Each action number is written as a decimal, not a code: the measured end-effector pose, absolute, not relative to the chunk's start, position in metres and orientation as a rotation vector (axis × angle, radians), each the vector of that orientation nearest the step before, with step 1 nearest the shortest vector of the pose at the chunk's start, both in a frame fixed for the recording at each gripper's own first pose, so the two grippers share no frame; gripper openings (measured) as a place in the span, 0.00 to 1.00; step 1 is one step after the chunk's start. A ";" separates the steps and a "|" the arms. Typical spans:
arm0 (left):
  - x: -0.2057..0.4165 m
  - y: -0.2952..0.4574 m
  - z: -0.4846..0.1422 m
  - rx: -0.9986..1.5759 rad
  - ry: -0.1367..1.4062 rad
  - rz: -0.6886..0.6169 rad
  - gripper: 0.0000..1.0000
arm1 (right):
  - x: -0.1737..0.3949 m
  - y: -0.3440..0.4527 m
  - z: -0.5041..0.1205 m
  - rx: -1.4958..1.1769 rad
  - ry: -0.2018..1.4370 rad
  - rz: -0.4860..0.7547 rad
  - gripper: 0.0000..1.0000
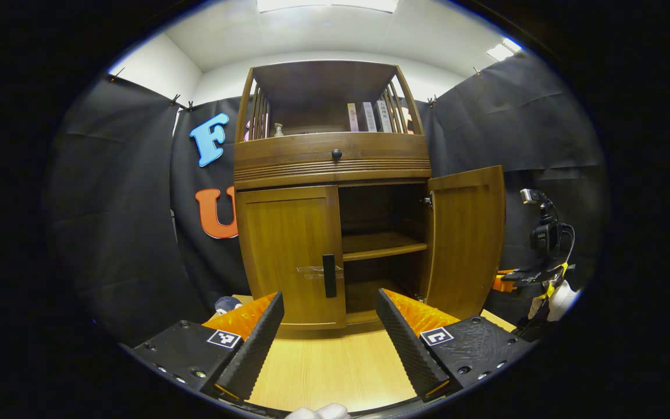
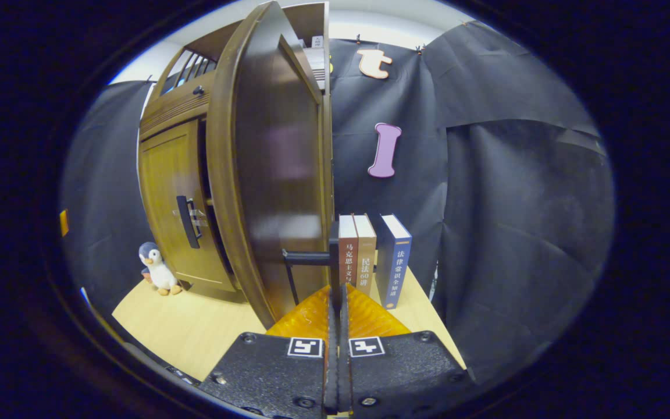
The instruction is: Open the right door of the double-door shoe cabinet with the right hand, and open the left door with the left hand.
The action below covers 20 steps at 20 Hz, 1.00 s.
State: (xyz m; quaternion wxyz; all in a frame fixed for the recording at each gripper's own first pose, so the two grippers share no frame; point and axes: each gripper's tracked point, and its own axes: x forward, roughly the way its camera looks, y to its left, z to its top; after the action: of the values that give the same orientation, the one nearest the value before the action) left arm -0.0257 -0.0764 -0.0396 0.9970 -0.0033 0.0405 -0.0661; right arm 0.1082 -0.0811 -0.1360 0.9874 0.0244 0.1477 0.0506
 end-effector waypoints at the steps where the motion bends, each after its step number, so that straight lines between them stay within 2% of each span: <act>1: -0.025 -0.081 -0.041 -0.008 0.088 -0.130 0.96 | 0.111 -0.085 -0.136 0.043 0.299 0.113 0.04; 13: -0.003 -0.121 -0.051 -0.018 0.096 -0.075 0.96 | 0.123 -0.125 -0.134 0.022 0.338 0.312 0.04; 19: 0.009 -0.128 -0.053 -0.041 0.100 -0.077 0.96 | 0.124 -0.123 -0.133 -0.007 0.322 0.366 0.04; 20: 0.013 -0.128 -0.052 -0.047 0.100 -0.083 1.00 | 0.124 -0.124 -0.134 -0.011 0.321 0.373 0.05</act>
State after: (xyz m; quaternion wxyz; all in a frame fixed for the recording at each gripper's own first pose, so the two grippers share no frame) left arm 0.0130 -0.1281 -0.0519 0.9976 -0.0234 0.0499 -0.0414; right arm 0.1238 -0.1242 -0.1339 0.9699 -0.0054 0.1589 0.1846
